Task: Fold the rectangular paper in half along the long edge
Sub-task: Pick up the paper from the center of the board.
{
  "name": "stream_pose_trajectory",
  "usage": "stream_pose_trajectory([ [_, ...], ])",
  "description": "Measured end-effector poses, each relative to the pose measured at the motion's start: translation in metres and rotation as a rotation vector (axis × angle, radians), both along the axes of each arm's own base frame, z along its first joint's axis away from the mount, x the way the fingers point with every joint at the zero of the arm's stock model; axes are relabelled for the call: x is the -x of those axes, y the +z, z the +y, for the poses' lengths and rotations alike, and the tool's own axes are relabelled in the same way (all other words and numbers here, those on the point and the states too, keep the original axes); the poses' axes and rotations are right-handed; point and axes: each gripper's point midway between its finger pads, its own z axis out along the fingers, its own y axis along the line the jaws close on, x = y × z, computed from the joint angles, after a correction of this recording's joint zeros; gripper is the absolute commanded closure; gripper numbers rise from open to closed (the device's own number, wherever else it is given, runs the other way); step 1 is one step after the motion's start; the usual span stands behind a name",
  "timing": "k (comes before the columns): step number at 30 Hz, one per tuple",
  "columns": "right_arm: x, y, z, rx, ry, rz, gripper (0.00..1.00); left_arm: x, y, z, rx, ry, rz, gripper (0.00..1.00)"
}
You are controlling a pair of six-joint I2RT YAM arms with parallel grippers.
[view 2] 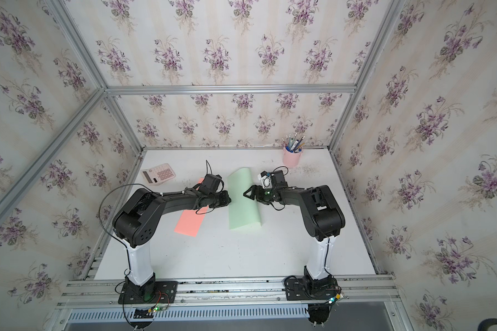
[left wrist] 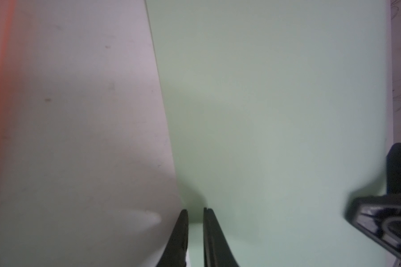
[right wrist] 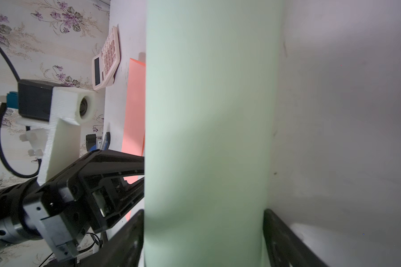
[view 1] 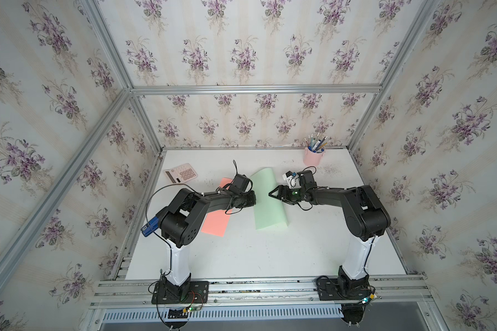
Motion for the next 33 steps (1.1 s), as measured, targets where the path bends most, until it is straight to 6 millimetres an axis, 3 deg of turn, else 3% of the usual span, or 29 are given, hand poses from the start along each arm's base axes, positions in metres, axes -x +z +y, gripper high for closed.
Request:
stream_pose_trajectory([
  [26,0.004,-0.003,0.035,-0.061,0.067,0.005,0.22,0.001,0.000,-0.002,0.002,-0.004,-0.004,0.83],
  [29,0.004,-0.004,0.039,-0.058,0.072,0.004,0.26,0.001,0.000,-0.002,0.002,-0.004,-0.005,0.83],
  [33,0.004,-0.008,0.040,-0.050,0.071,0.010,0.40,0.001,0.000,-0.003,0.002,-0.005,-0.005,0.83],
])
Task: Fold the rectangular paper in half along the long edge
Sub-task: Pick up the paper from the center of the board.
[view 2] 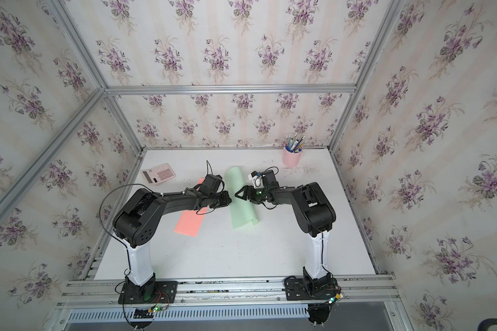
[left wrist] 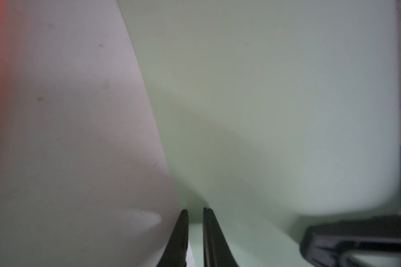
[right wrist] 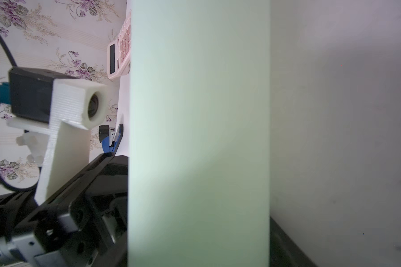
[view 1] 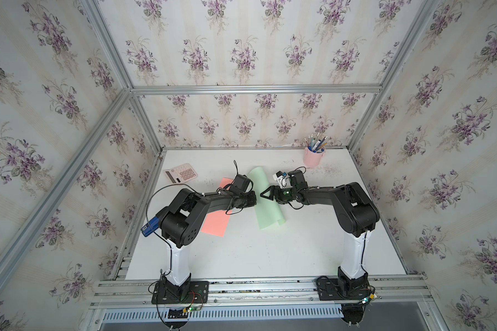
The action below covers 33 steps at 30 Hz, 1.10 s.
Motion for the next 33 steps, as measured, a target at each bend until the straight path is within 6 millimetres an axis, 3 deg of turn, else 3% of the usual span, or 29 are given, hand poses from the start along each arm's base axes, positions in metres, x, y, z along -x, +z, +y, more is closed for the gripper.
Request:
stream_pose_trajectory([
  [5,0.006,-0.003,0.000,-0.006,0.007,0.022,0.56,0.002,0.001,0.000,-0.001,-0.003,0.002,0.82],
  [12,0.022,-0.008,0.000,-0.039,0.013,0.102,0.75,0.010,0.004,0.003,-0.007,-0.005,0.016,0.73],
  [20,0.034,-0.008,0.000,-0.088,0.013,0.165,0.77,0.025,0.014,0.007,0.014,-0.021,0.024,0.62],
  [26,0.039,0.010,0.000,-0.171,0.009,0.198,0.77,0.027,0.061,0.010,0.085,-0.028,-0.055,0.57],
  [33,0.036,0.075,0.011,-0.359,0.034,0.156,0.76,0.018,0.144,0.045,0.232,0.016,-0.200,0.56],
])
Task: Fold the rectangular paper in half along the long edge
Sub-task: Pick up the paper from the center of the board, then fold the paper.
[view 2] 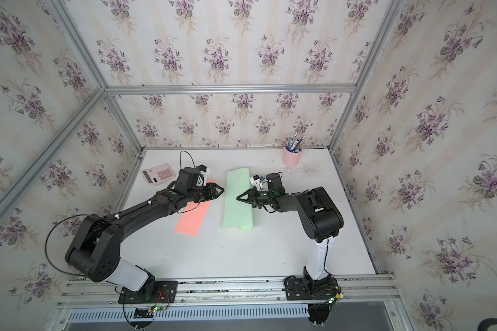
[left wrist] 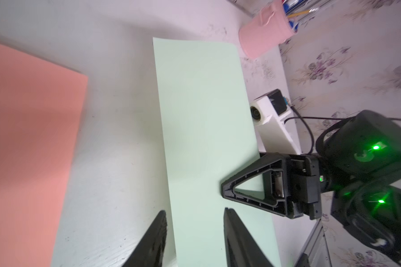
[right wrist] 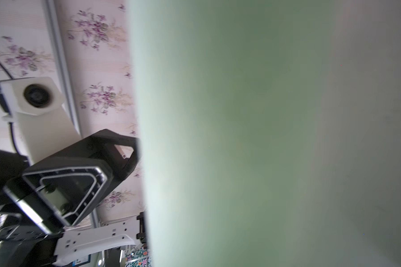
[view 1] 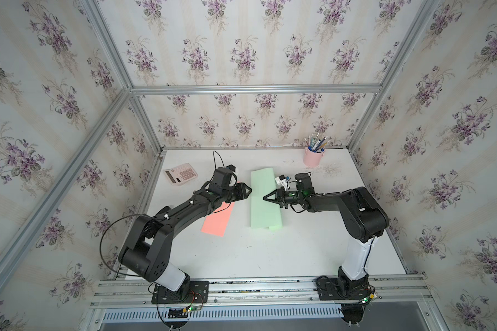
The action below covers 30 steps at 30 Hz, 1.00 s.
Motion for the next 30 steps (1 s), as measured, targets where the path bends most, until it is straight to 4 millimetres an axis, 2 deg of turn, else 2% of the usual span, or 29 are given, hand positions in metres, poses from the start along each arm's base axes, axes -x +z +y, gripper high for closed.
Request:
stream_pose_trajectory([
  [2,-0.001,0.026,0.003,-0.069,0.004,-0.021,0.75,0.000,0.029,0.015,0.060,0.023,-0.039,0.55],
  [4,-0.002,0.059,0.006,-0.145,0.006,-0.046,0.75,0.001,0.067,0.031,0.120,0.045,-0.110,0.53],
  [6,-0.004,0.097,0.008,-0.224,0.018,-0.093,0.74,0.006,0.106,0.041,0.171,0.044,-0.190,0.51],
  [8,-0.003,0.143,0.009,-0.308,0.036,-0.153,0.73,0.012,0.144,0.050,0.220,0.041,-0.261,0.47],
  [11,0.002,0.203,0.008,-0.401,0.066,-0.246,0.72,0.022,0.188,0.055,0.284,0.021,-0.328,0.46],
  [13,0.007,0.240,0.007,-0.455,0.087,-0.304,0.72,0.028,0.208,0.050,0.321,-0.019,-0.360,0.45],
  [17,0.020,0.296,0.007,-0.538,0.120,-0.384,0.72,0.035,0.220,0.043,0.387,-0.057,-0.348,0.46],
  [23,0.043,0.345,0.017,-0.608,0.177,-0.433,0.72,0.040,0.226,0.022,0.448,-0.129,-0.326,0.45],
  [26,0.053,0.359,0.020,-0.617,0.192,-0.443,0.71,0.046,0.231,0.009,0.470,-0.170,-0.324,0.45],
  [30,0.051,0.362,0.020,-0.600,0.176,-0.430,0.71,0.058,0.244,-0.013,0.497,-0.236,-0.332,0.45],
])
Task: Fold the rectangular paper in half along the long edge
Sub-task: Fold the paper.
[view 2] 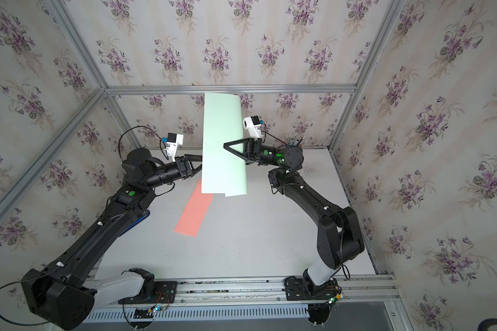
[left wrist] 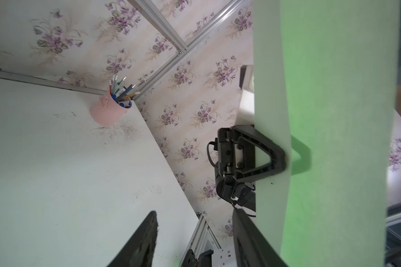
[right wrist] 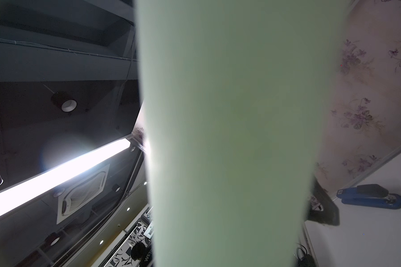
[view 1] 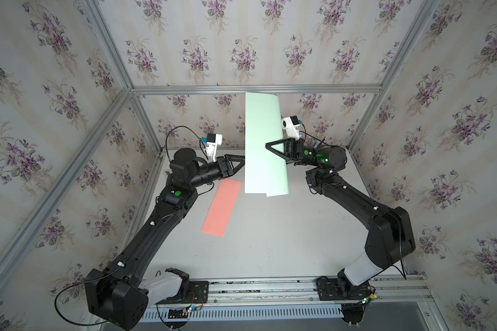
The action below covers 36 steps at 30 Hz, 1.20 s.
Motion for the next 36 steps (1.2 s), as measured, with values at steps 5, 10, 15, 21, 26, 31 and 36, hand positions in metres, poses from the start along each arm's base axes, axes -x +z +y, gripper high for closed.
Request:
stream_pose_trajectory([
  [5,-0.011,-0.007,0.004,0.052,-0.057,0.032,0.69,0.018,0.023,-0.019,0.012,-0.057,-0.060,0.45],
  [10,-0.020,-0.014,0.006,0.090,-0.107,0.035,0.67,0.027,0.023,-0.029,-0.002,-0.082,-0.050,0.45],
  [15,-0.027,-0.018,0.008,0.116,-0.138,0.039,0.66,0.029,0.014,-0.036,-0.029,-0.092,-0.030,0.45],
  [21,-0.029,-0.013,0.010,0.124,-0.158,0.007,0.65,0.028,0.002,-0.043,-0.054,-0.102,-0.002,0.61],
  [26,-0.030,-0.019,0.013,0.139,-0.159,0.010,0.62,0.029,0.003,-0.044,-0.059,-0.102,-0.011,0.94],
  [31,-0.031,-0.025,0.014,0.154,-0.163,0.009,0.59,0.029,0.005,-0.043,-0.066,-0.095,-0.027,1.00],
  [36,-0.031,-0.025,0.014,0.160,-0.166,0.004,0.50,0.031,0.009,-0.039,-0.079,-0.080,-0.047,1.00],
])
